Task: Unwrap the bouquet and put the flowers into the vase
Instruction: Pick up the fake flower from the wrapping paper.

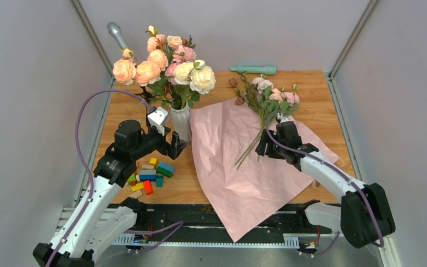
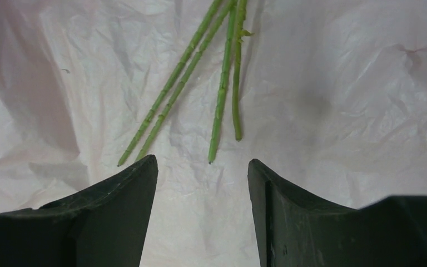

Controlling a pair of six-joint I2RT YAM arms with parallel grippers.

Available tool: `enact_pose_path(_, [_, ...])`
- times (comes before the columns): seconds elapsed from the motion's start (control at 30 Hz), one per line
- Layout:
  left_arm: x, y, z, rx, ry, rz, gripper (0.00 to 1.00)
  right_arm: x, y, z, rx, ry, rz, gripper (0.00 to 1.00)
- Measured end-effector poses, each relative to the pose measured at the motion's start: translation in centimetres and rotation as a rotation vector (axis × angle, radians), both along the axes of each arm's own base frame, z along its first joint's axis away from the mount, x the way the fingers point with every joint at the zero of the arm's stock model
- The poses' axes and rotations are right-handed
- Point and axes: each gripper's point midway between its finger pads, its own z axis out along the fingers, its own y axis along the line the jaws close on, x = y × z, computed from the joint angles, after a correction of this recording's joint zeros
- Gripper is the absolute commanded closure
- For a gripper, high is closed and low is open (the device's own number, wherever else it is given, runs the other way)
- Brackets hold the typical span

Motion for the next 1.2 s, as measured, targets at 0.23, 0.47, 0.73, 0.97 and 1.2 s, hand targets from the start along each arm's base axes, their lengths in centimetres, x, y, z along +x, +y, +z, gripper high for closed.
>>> enact_pose_path(0.23, [0.1,0.1,-0.7,0.011,0.004,0.006,0.00,0.9,-0.8,-4.5,-0.064,0.138,-0.023,0.57])
enact_pose_path(0.47, [0.1,0.1,-0.5,0.005,-0.010,0.005,0.00,4.6,-0.9,-4.6,-0.053,0.122,-0.035,0.63])
enact_pose_path(0.73, [0.2,0.1,-0.7,0.007,-0.006,0.005,0.00,7.6,-0.9,-4.0,-0.053,0.070,-0.005,0.79])
enact_pose_path(0.97, [0.3,0.1,-0.9,0.012,0.001,0.009,0.00,8.4,-1.5,-4.6,-0.055,0.078,-0.004,0.86])
enact_pose_path(1.2, [0.5,0.2,-1.1,0.021,-0.001,0.015,0.00,8.7,-1.5,-4.4,-0.036,0.066,0.007,0.88])
